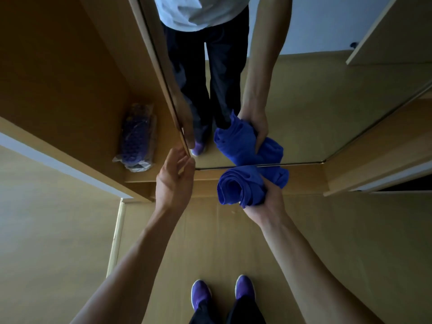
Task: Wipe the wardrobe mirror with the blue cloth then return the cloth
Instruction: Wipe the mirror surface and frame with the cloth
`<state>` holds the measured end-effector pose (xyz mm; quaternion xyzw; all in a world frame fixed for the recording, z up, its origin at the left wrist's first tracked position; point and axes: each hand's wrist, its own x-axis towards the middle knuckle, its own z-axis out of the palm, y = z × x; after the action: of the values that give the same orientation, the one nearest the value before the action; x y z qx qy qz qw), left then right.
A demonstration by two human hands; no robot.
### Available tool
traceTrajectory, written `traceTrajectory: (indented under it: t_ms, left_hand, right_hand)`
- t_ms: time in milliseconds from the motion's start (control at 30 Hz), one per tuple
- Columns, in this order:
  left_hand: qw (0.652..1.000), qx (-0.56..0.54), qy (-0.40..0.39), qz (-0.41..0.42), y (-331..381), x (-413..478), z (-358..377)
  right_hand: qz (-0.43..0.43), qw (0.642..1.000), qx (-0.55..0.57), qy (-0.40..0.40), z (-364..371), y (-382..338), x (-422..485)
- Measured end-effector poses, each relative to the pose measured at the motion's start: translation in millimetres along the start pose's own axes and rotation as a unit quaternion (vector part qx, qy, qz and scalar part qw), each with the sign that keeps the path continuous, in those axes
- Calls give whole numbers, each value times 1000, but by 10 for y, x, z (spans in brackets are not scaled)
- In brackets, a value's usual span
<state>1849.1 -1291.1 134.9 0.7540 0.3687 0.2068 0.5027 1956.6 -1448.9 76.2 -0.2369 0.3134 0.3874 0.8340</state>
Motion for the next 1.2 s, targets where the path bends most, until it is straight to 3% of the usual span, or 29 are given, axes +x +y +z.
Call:
traceTrajectory:
  t_ms: [167, 367, 633, 867, 1033, 1200]
  left_hand:
    - [996, -25, -61, -60, -189, -98, 75]
    - [994, -55, -66, -73, -191, -87, 96]
    - [992, -67, -47, -98, -145, -87, 139]
    - [995, -37, -2, -95, -78, -149, 370]
    - [994, -35, -29, -103, -93, -189, 380]
    - [988, -48, -49, -141, -125, -266, 467]
  right_hand:
    - [-9, 995, -98, -3, 51, 104, 33]
    - [16, 979, -201, 19, 185, 477, 146]
    - [26, 984, -174, -15, 92, 225, 131]
    - [-47, 990, -134, -4, -168, -529, 46]
    - [-89, 992, -93, 19, -280, -909, 77]
    - [-77, 990, -119, 20, -267, -833, 63]
